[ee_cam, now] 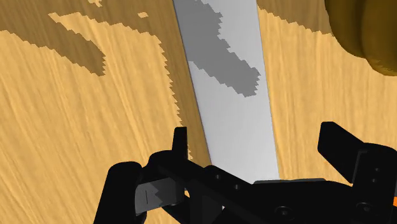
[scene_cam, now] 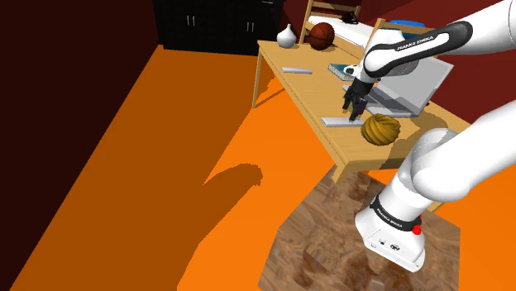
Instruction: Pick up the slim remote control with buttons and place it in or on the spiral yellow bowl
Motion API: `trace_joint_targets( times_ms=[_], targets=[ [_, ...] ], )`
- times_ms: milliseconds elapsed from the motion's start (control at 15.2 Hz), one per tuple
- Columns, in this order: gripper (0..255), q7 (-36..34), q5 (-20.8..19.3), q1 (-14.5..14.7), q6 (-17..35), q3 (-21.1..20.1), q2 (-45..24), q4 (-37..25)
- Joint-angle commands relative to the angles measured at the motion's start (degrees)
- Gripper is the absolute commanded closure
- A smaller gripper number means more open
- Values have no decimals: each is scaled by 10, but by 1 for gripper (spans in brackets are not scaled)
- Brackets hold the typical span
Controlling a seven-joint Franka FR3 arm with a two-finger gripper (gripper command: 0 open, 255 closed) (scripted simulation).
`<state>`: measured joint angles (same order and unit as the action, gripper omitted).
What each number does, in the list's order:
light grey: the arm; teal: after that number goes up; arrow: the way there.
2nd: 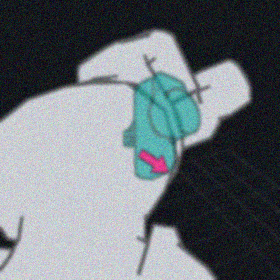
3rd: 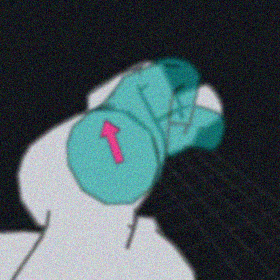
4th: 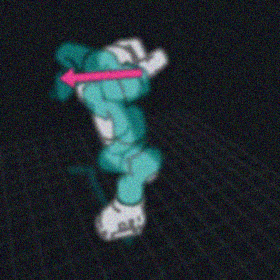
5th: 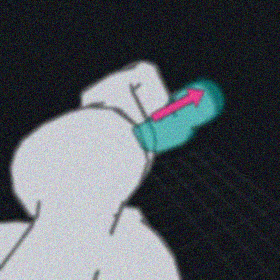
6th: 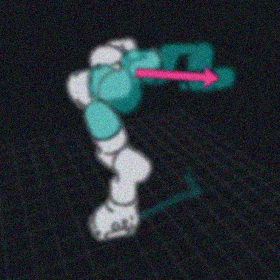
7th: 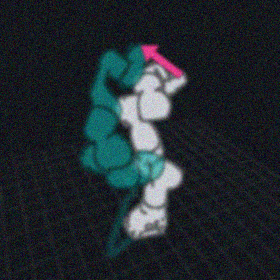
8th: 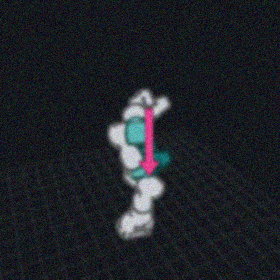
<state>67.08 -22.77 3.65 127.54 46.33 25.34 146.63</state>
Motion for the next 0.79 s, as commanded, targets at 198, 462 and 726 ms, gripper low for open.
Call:
trace_joint_targets(
  times_ms=[198, 462, 726],
  targets=[
    [0, 27, 8, 16, 51, 34, -43, 9],
    [0, 37, 19, 28, 88, 53, -71, 20],
    [0, 37, 19, 28, 88, 53, -71, 20]
  ],
)
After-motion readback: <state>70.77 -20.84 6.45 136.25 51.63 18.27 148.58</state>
